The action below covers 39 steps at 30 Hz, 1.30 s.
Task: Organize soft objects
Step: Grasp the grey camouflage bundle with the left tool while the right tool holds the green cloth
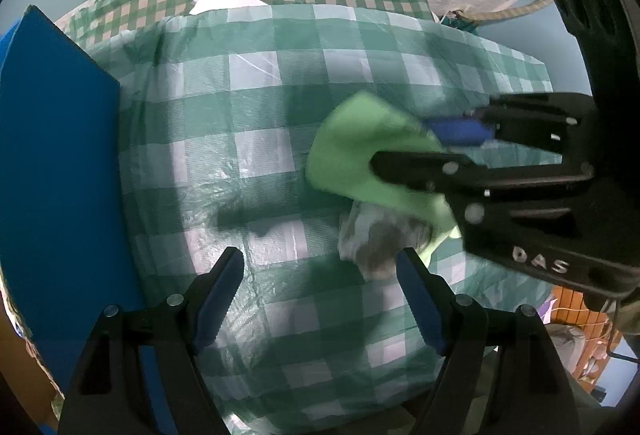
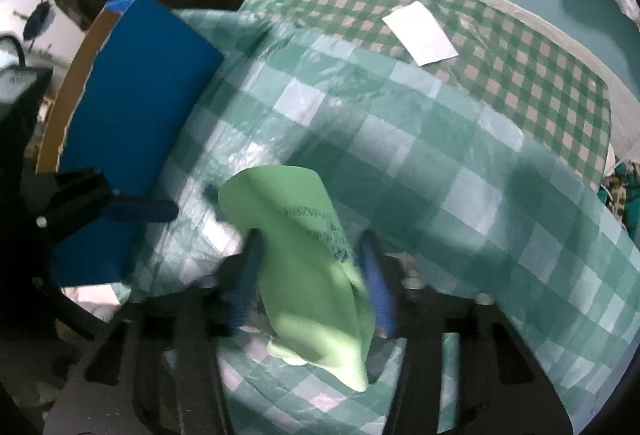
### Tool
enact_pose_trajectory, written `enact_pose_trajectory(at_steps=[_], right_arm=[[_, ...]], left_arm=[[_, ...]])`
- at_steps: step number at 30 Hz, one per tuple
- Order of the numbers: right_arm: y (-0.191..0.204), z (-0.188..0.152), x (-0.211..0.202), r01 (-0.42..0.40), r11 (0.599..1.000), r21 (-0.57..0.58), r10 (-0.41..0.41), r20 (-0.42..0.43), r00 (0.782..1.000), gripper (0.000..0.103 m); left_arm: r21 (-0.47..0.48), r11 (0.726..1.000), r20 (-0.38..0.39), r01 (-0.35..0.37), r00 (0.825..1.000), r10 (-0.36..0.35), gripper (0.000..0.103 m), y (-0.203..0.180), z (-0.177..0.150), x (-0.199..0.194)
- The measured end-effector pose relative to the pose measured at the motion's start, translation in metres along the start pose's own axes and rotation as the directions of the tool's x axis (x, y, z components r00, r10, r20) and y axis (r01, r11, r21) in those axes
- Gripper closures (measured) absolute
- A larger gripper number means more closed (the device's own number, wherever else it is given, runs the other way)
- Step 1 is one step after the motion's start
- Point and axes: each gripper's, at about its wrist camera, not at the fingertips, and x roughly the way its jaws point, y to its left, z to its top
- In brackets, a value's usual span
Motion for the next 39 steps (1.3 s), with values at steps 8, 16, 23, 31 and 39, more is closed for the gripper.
enact_pose_trajectory(at_steps=[8,16,23,31,39], right_arm=[[-0.001,-0.012,-0.009,-0.003,1.000,0.006,0.003,0.026,1.000,0.096],[-0.027,-0.034,-0.045,-0.006,0.990,0.144,-0.010,0.106,0.994,0.096],[-0.053,-0.059,-0.066,-0.015,0.964,0.266,-0.026,0.151,0.988,0.096],[-0.074,-0.090,-0.074,-0.015,0.931,0.365,-0.050,0.168,0.984,0.096],[-0.083,-0.111,-0.079,-0.029,0.909,0.417,-0.051,0.181,0.982,0.096]], left_arm=[[0.032,0.999,0.003,0.005,1.000,-0.005,0.023,-0.004,0.006,-0.005],[0.096,0.995,0.007,0.009,1.000,-0.010,0.023,-0.018,0.019,-0.008],[0.181,0.983,-0.012,0.016,1.000,-0.014,0.023,-0.042,0.028,-0.001],[0.265,0.964,-0.063,0.010,0.998,0.007,0.023,-0.068,0.028,0.020],[0.291,0.957,-0.092,-0.017,0.995,0.046,0.023,-0.079,0.026,0.043]])
